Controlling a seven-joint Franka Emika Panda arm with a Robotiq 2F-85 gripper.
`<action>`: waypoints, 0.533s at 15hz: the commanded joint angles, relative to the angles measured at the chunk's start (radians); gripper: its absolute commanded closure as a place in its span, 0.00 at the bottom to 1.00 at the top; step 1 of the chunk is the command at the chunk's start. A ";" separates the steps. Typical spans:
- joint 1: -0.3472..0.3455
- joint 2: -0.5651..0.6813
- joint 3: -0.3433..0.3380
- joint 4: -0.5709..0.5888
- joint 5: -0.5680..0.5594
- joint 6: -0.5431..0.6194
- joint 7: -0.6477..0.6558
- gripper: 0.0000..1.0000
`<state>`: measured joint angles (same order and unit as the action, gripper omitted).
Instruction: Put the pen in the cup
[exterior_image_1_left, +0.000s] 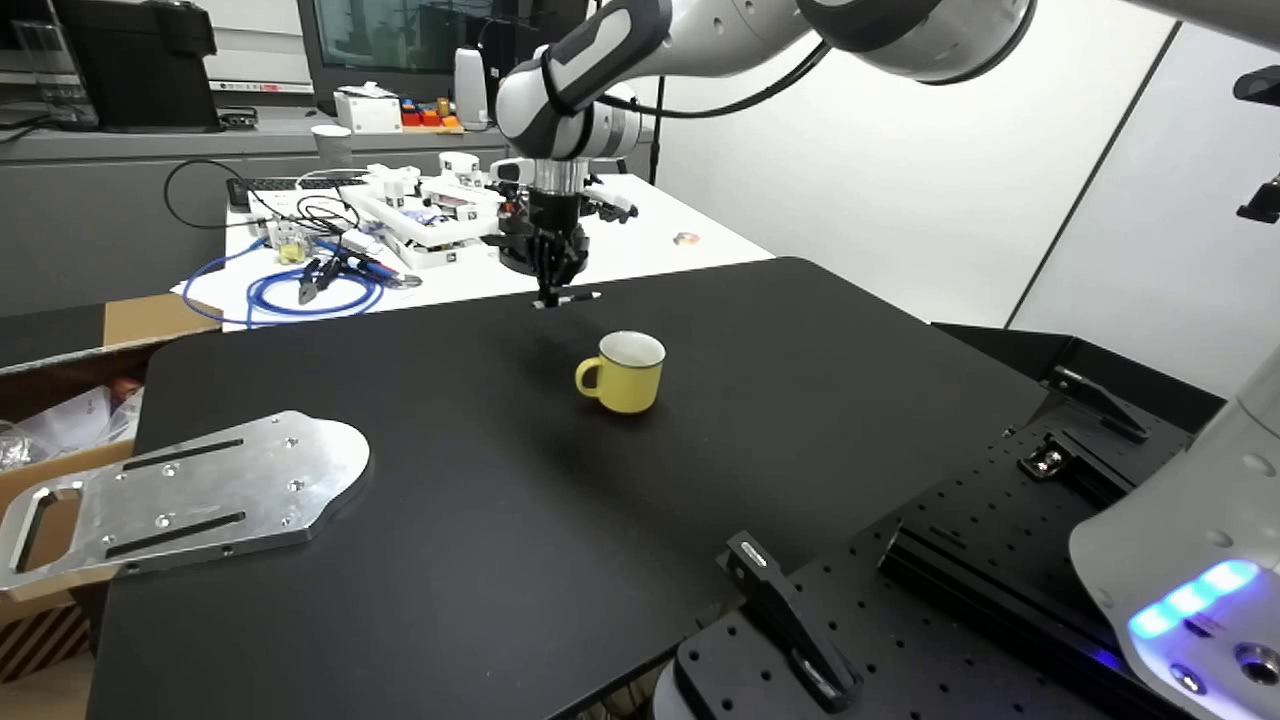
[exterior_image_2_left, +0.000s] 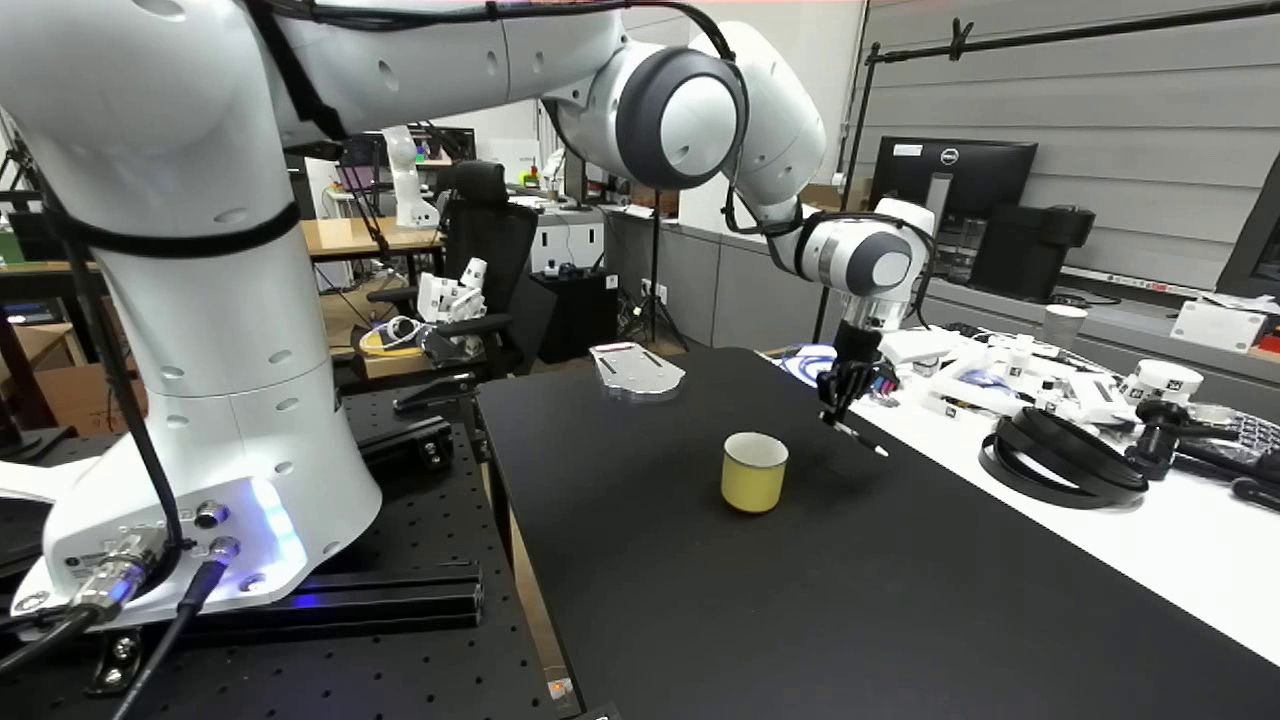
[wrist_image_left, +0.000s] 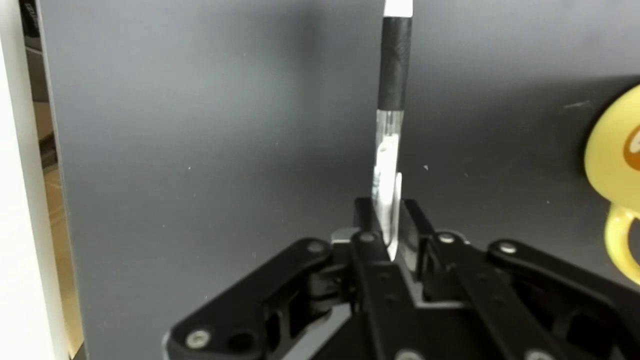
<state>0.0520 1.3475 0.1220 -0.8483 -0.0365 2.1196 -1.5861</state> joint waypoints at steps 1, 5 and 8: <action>-0.049 -0.072 0.056 -0.020 0.060 -0.077 -0.036 0.96; -0.124 -0.144 0.124 -0.080 0.146 -0.112 -0.109 0.96; -0.183 -0.195 0.165 -0.140 0.200 -0.125 -0.155 0.96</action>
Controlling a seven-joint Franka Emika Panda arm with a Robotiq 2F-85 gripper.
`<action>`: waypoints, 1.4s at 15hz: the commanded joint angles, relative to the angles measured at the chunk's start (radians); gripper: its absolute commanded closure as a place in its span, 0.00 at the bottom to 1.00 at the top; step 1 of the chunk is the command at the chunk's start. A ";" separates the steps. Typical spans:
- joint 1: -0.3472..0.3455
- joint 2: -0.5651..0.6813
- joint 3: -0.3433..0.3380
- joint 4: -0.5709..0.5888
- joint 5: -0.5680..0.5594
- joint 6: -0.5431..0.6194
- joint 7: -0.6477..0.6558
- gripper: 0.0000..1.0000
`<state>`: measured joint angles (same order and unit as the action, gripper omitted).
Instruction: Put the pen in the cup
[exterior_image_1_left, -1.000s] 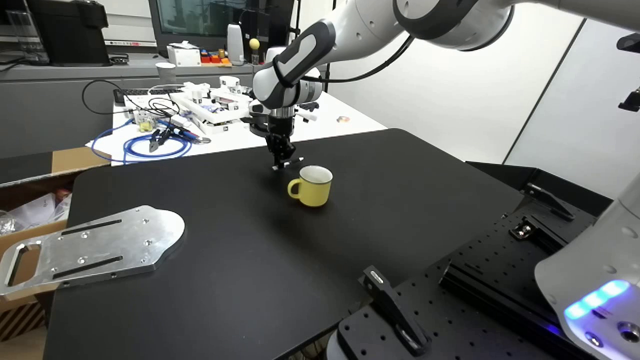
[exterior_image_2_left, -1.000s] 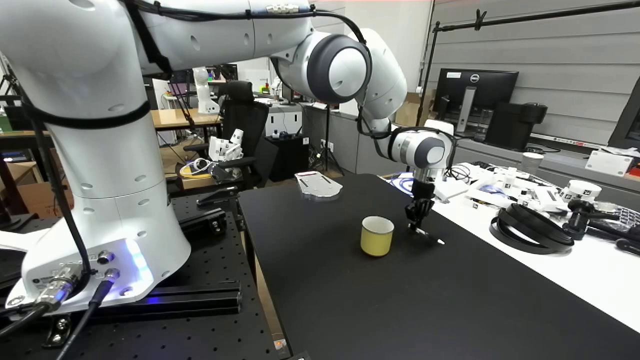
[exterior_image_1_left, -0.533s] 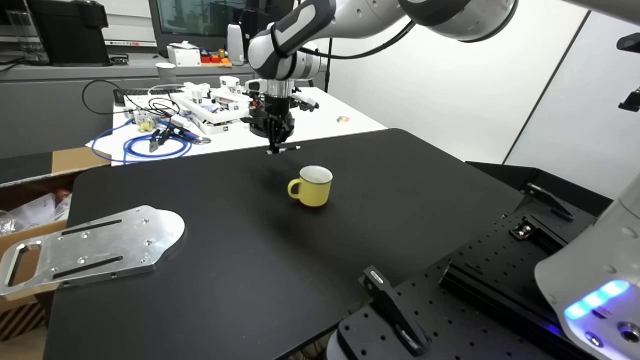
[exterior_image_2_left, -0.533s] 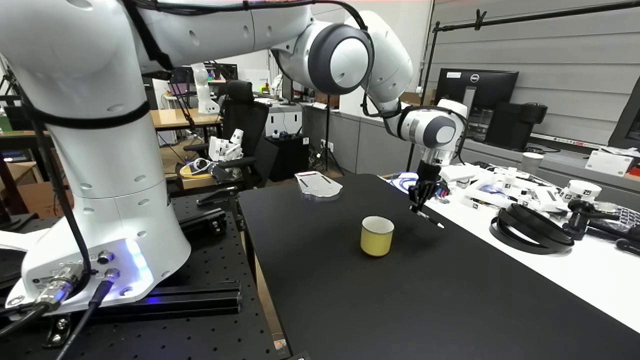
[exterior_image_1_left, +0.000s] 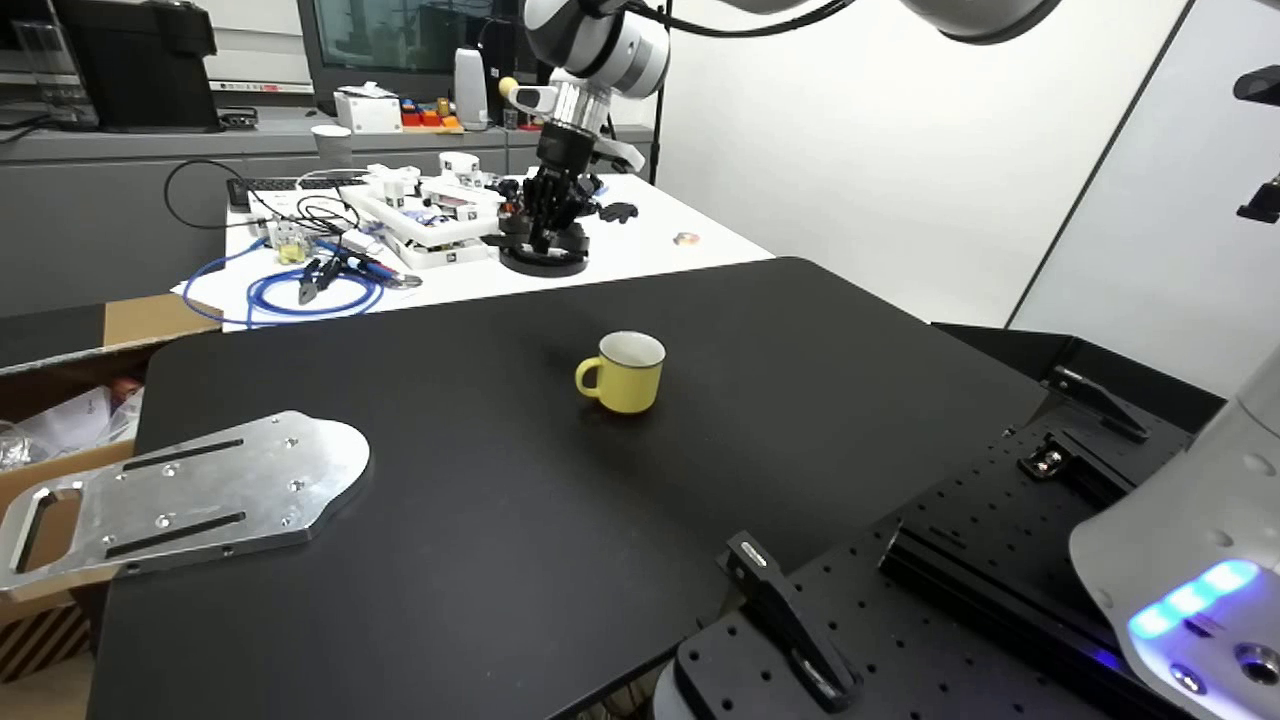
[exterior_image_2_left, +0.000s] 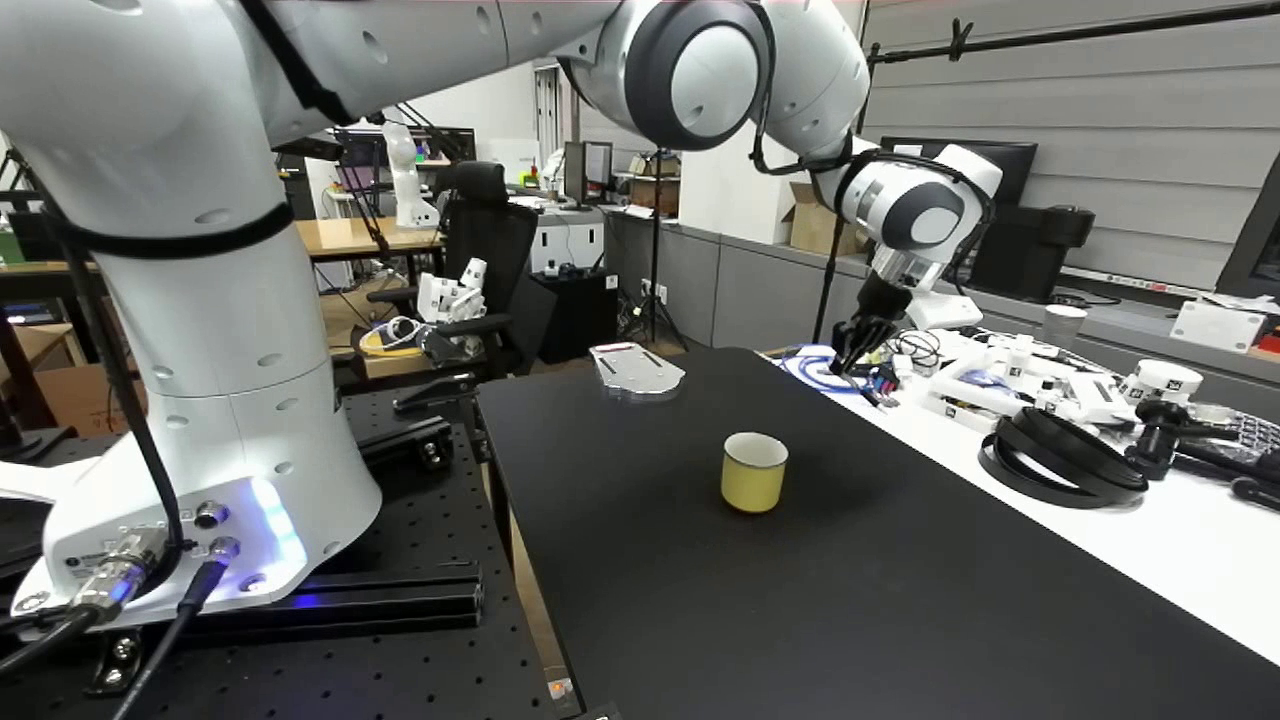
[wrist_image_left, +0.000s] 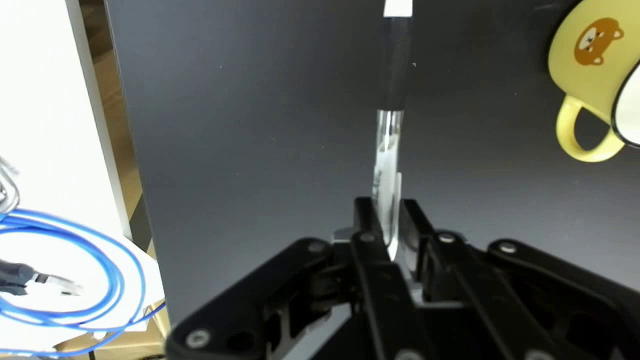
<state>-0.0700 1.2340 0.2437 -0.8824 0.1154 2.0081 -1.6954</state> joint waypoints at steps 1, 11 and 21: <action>-0.081 -0.099 0.058 -0.133 0.065 -0.011 -0.061 0.96; -0.183 -0.327 0.111 -0.514 0.270 0.031 -0.211 0.96; -0.217 -0.481 0.080 -0.818 0.448 0.050 -0.344 0.96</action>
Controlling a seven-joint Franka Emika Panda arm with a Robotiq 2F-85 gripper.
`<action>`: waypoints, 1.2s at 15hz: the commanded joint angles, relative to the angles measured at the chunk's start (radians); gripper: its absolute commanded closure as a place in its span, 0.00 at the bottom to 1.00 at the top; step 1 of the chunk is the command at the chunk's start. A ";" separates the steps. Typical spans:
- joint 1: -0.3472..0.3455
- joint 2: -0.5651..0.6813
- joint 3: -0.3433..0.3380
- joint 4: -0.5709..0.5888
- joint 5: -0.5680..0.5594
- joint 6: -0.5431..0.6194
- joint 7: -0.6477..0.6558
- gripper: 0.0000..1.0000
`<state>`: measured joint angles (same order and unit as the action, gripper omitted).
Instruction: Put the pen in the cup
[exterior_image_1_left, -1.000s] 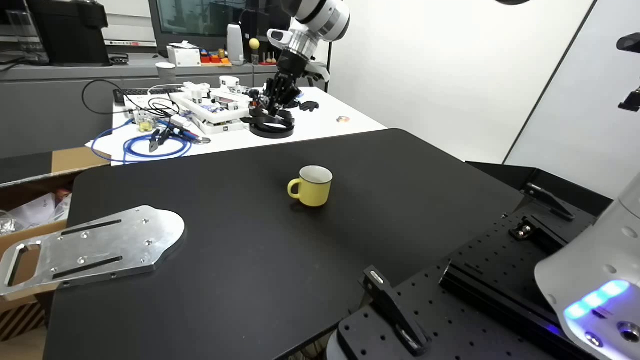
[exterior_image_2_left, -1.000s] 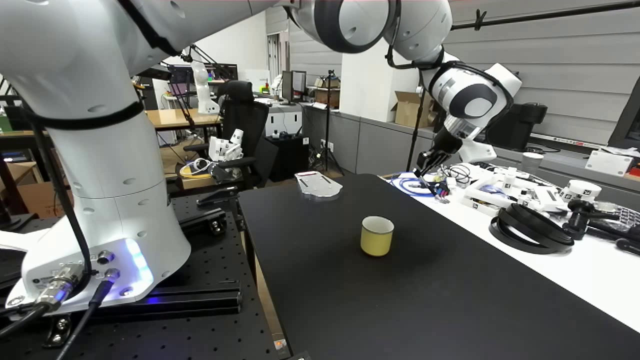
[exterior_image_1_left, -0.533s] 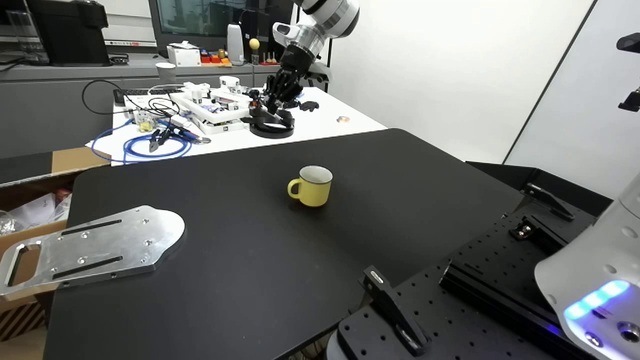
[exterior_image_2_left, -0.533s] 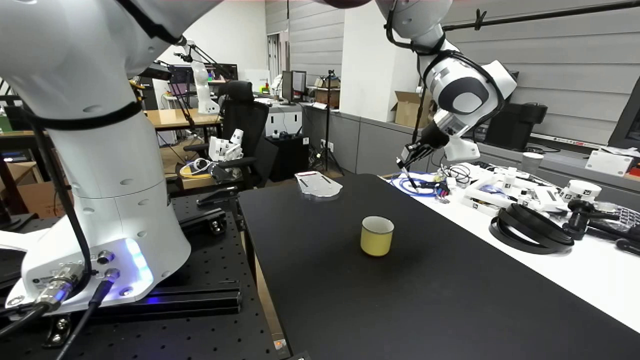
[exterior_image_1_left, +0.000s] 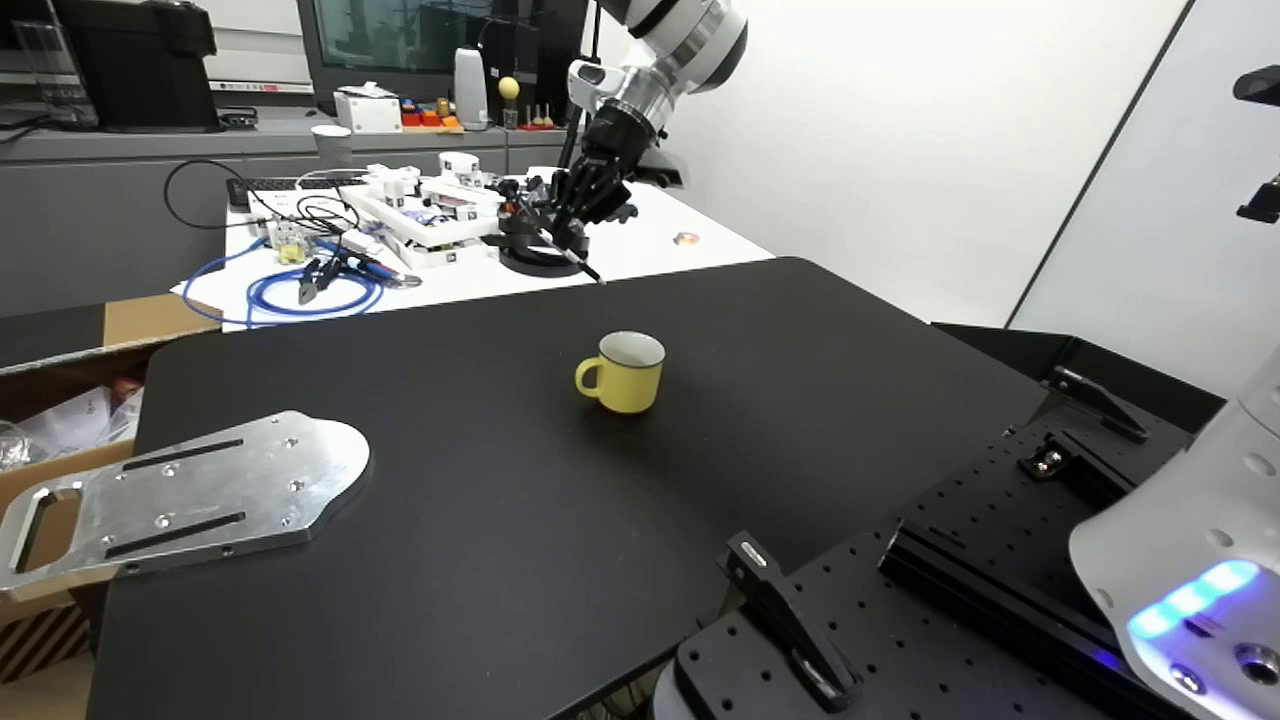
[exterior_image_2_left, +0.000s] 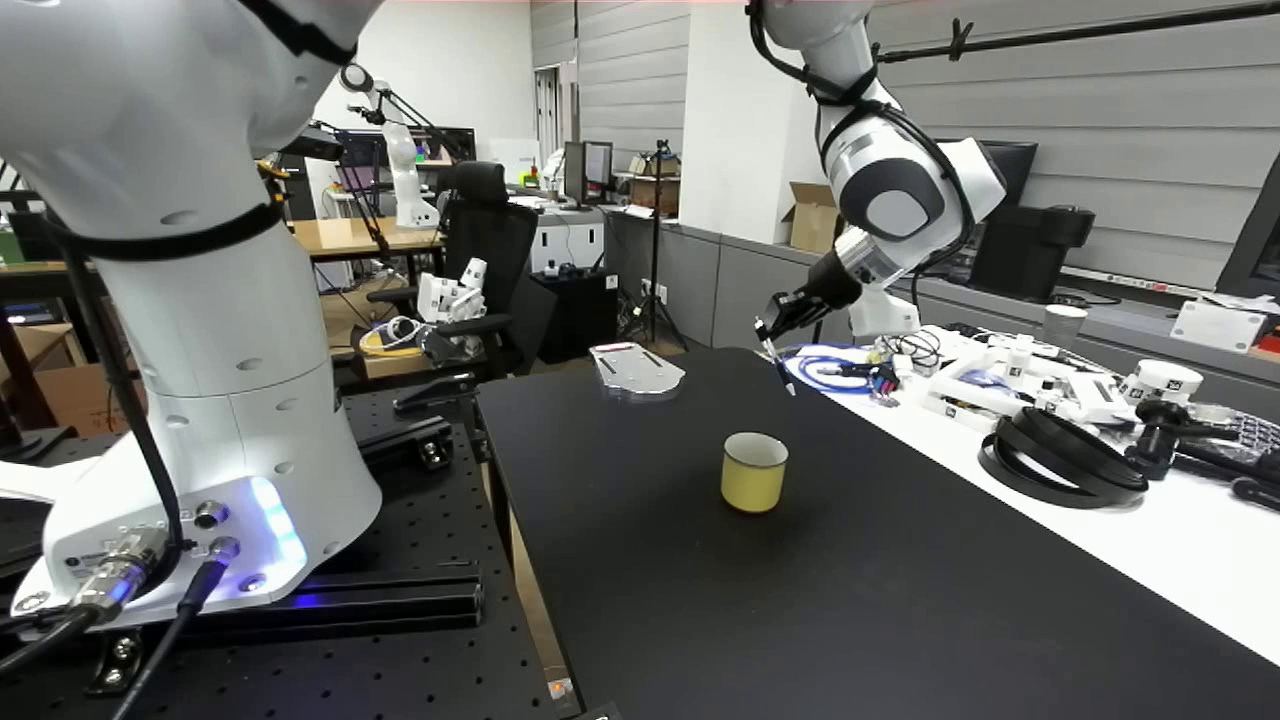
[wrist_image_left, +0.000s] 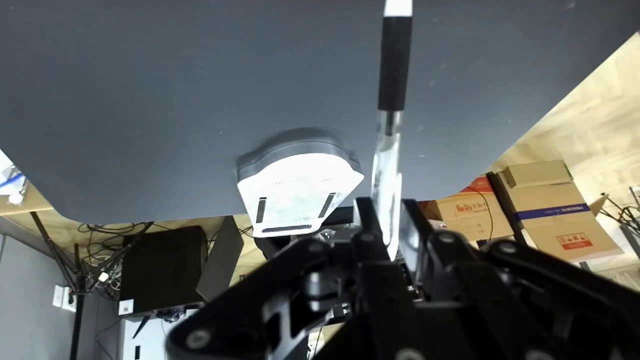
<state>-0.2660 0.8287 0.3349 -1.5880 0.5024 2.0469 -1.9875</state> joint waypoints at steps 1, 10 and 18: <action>-0.024 -0.083 -0.017 -0.131 0.079 0.013 -0.065 0.96; -0.021 -0.072 -0.093 -0.197 0.273 0.030 -0.249 0.96; -0.014 -0.032 -0.152 -0.222 0.365 0.045 -0.335 0.96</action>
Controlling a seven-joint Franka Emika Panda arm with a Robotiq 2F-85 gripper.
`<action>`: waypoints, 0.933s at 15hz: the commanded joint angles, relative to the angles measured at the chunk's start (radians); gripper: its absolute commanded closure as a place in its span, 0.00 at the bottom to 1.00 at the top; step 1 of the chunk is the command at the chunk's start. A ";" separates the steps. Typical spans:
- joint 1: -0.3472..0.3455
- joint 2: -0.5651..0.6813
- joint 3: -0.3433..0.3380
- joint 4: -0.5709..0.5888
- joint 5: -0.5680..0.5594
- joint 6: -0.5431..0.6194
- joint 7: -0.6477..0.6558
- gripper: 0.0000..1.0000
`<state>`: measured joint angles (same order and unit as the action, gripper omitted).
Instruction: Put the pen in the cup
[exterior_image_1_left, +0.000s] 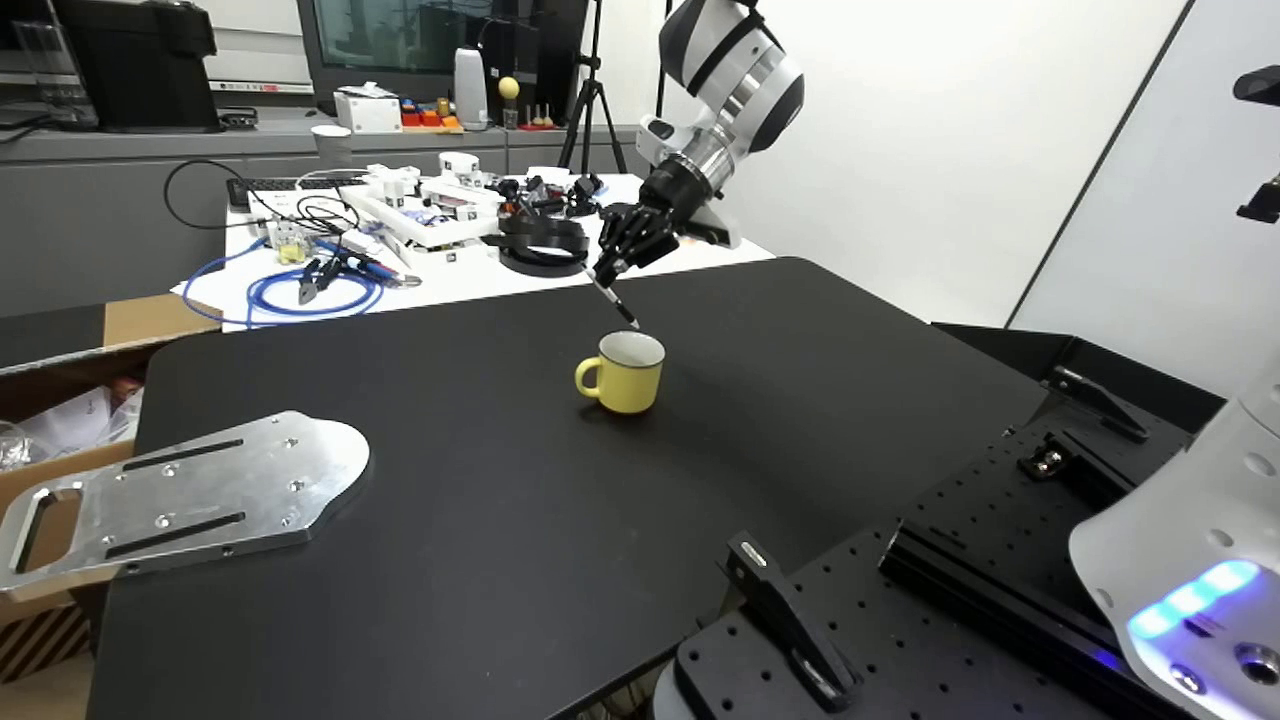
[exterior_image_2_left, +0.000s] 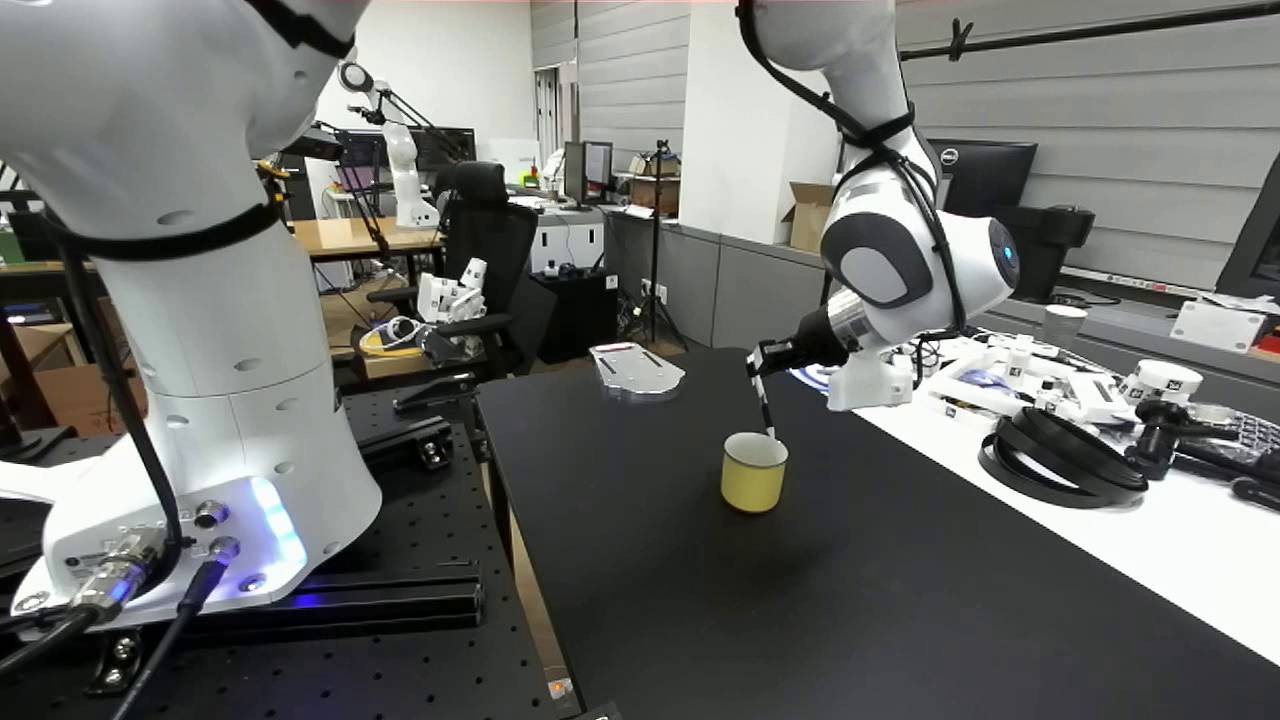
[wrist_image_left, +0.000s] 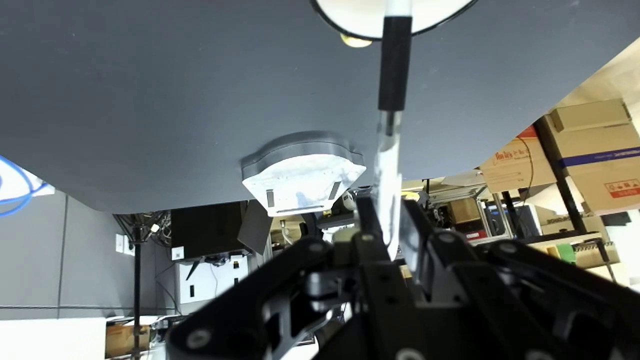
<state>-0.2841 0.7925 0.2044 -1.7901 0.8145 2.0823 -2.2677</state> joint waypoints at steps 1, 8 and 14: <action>0.007 0.015 -0.031 -0.017 0.062 0.012 -0.063 0.96; 0.016 0.103 -0.063 0.012 0.084 0.012 -0.087 0.96; 0.036 0.097 -0.069 0.027 0.069 0.029 -0.073 0.53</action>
<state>-0.2672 0.9004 0.1468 -1.7824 0.8689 2.1057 -2.3376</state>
